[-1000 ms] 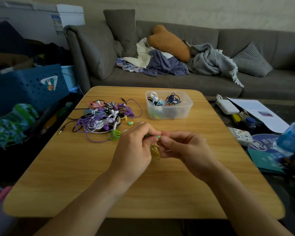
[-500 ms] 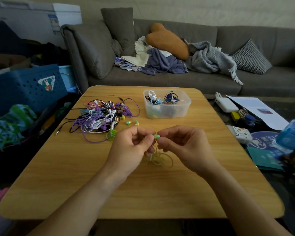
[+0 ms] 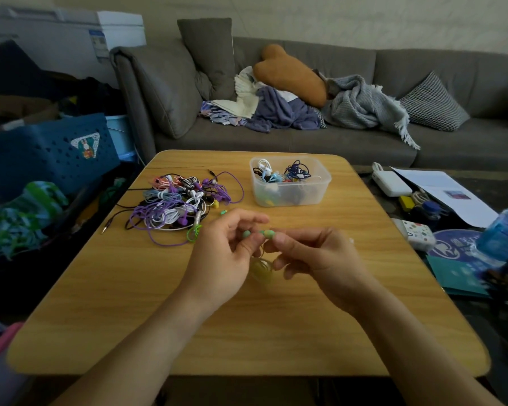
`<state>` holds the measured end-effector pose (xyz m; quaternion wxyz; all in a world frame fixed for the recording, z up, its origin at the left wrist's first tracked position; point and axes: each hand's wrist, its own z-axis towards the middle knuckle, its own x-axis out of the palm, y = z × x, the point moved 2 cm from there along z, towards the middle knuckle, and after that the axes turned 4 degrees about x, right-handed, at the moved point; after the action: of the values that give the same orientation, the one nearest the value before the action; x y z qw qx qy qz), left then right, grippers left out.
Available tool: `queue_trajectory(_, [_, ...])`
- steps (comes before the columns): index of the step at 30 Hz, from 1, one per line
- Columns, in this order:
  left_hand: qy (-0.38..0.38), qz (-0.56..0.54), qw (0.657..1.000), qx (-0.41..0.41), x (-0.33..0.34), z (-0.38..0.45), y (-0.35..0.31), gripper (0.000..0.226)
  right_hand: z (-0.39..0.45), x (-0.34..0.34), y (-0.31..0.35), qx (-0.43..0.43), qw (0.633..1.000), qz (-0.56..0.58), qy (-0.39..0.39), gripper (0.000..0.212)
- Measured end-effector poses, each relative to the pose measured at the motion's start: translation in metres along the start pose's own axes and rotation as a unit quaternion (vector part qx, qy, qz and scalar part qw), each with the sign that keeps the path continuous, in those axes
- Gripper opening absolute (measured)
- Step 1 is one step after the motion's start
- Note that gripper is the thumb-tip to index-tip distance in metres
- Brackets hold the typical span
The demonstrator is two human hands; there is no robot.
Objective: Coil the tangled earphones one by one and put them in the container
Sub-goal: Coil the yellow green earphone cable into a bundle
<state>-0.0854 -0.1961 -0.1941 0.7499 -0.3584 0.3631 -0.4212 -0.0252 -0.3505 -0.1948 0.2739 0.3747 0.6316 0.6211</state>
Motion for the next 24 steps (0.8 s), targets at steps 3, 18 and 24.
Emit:
queue_trajectory(3, [-0.022,-0.106,0.984,-0.140,-0.001,0.002,0.002,0.025,0.004,-0.010,0.000,-0.044,0.994,-0.081,-0.059,0.027])
queue_trajectory(18, [-0.041,-0.302,0.864,-0.401,-0.006,0.006,0.015,0.015,0.013,0.018,-0.020,-0.108,0.855,-0.506,-0.027,0.032])
queue_trajectory(24, [-0.049,-0.302,0.873,-0.381,-0.010,0.007,0.016,0.023,0.011,0.009,-0.016,-0.083,0.887,-0.445,-0.090,0.017])
